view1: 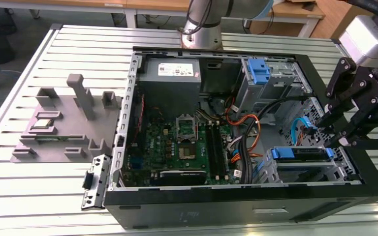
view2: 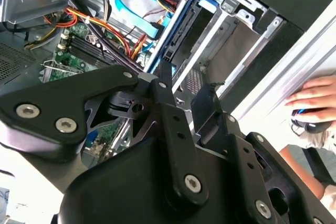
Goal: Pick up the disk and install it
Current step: 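Insert the disk into the insertion slot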
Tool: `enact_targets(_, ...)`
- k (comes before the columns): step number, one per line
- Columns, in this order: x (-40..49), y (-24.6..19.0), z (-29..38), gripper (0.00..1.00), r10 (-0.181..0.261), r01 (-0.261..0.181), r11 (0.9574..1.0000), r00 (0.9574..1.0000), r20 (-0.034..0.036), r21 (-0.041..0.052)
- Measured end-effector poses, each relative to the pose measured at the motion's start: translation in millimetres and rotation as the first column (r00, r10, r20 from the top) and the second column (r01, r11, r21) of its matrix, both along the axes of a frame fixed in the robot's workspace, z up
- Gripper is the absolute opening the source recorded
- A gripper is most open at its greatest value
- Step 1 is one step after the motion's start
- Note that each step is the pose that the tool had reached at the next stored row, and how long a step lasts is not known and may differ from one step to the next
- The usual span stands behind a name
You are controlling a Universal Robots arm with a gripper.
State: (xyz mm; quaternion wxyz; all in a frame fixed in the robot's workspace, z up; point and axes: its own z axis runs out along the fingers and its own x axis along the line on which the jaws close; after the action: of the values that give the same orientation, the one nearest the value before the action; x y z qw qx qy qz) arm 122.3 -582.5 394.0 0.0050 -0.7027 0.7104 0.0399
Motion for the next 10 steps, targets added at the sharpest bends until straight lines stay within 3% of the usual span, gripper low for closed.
enact_targets(3,-0.3,0.0,-2.0,0.42,0.009,-0.009,1.0,0.9999,0.0096,0.0034)
enact_targets(7,-0.3,1.1,-6.4,0.42,0.012,-0.012,0.9999,0.9998,0.0135,0.0064)
enact_targets(10,-0.3,1.7,-7.6,0.42,0.018,-0.018,0.9996,0.9997,0.0147,0.0237)
